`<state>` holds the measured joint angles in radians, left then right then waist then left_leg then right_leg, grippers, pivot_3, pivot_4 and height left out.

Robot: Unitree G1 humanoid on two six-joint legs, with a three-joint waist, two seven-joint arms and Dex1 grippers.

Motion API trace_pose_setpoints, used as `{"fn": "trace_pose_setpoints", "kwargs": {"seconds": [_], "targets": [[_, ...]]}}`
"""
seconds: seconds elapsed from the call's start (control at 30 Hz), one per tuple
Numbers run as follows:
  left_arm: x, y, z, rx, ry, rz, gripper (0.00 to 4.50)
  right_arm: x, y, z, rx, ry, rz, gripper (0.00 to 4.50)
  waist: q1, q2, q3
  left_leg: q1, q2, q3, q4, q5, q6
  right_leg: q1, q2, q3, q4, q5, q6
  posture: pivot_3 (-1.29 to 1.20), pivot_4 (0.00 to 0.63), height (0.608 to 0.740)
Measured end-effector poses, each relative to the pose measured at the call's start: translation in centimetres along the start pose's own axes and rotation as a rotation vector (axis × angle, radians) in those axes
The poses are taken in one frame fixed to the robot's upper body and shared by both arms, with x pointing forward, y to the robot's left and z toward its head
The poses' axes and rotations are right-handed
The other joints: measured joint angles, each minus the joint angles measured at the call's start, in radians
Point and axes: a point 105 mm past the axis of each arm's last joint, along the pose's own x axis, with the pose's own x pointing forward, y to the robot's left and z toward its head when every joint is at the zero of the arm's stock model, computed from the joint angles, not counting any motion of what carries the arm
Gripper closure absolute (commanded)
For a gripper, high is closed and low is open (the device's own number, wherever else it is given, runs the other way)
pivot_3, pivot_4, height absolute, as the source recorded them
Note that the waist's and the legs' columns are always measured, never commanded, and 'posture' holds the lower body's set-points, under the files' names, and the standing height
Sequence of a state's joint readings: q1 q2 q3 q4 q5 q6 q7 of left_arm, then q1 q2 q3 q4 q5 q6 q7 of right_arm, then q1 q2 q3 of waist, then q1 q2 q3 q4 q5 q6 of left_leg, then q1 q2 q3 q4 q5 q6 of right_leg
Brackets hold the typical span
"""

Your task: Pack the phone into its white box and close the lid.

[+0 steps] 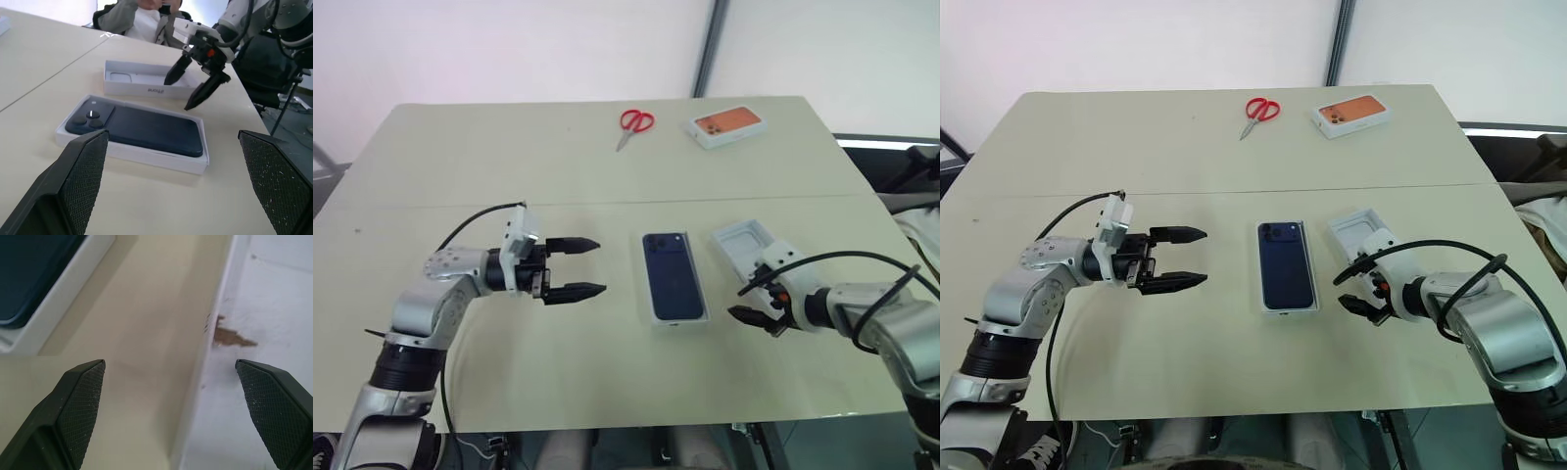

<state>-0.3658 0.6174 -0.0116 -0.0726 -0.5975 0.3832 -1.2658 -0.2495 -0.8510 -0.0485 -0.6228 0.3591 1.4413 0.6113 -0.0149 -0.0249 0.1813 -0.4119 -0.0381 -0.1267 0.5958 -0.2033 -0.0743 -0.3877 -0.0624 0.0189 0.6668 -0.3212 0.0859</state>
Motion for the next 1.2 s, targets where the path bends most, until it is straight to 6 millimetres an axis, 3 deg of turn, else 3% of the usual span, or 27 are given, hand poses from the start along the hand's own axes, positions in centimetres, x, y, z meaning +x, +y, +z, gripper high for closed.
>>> {"fn": "trace_pose_setpoints", "kwargs": {"seconds": [0.13, 0.27, 0.73, 0.8, 1.03, 1.2], "targets": [[0.1, -0.7, -0.7, -0.016, -0.037, -0.012, 0.05, 0.0, -1.8, 1.1, 0.123, -0.017, -0.158, 0.05, 0.0, 0.0, 0.0, 0.0, 0.001, 0.0, 0.0, 0.0, 0.0, 0.0, 0.001, 0.0, 0.001, 0.0, 0.0, 0.0, 0.15, 0.74], [-0.2, -0.7, -0.4, 0.0, -0.052, -0.011, 0.05, -0.4, -2.7, 1.7, 0.125, -0.026, -0.238, 0.05, 0.005, 0.002, 0.001, 0.0, 0.0, 0.0, 0.0, 0.0, 0.0, 0.001, 0.001, -0.001, 0.001, 0.0, 0.0, 0.0, 0.15, 0.74], [0.0, -1.0, -1.0, -0.014, -0.072, 0.009, 0.05, 0.7, -1.2, 1.2, 0.127, -0.013, -0.199, 0.05, -0.001, 0.002, 0.001, 0.001, 0.0, 0.001, 0.001, 0.0, 0.001, 0.001, 0.002, 0.0, 0.003, 0.0, 0.0, 0.0, 0.15, 0.74], [0.0, -1.1, -1.1, -0.014, -0.072, 0.013, 0.0, 0.7, -1.3, 1.2, 0.131, -0.008, -0.207, 0.82, -0.002, 0.002, 0.001, 0.001, 0.0, 0.001, 0.001, 0.0, 0.001, 0.0, 0.002, 0.0, 0.003, 0.0, 0.0, 0.0, 0.15, 0.74], [0.0, -1.0, -1.1, -0.014, -0.069, 0.031, 0.0, 1.3, -0.7, 0.9, 0.127, 0.005, -0.205, 4.35, -0.001, 0.002, 0.001, 0.001, 0.0, 0.001, 0.002, 0.0, 0.001, 0.001, 0.002, 0.0, 0.004, 0.0, 0.0, 0.0, 0.15, 0.74], [0.0, -1.0, -1.2, -0.016, -0.065, 0.038, 0.0, 1.5, -0.5, 0.8, 0.146, -0.005, -0.219, 4.44, -0.001, 0.002, 0.001, 0.003, 0.0, 0.002, 0.003, 0.0, 0.001, 0.004, 0.003, 0.0, 0.004, 0.0, 0.0, 0.0, 0.15, 0.74]]}}
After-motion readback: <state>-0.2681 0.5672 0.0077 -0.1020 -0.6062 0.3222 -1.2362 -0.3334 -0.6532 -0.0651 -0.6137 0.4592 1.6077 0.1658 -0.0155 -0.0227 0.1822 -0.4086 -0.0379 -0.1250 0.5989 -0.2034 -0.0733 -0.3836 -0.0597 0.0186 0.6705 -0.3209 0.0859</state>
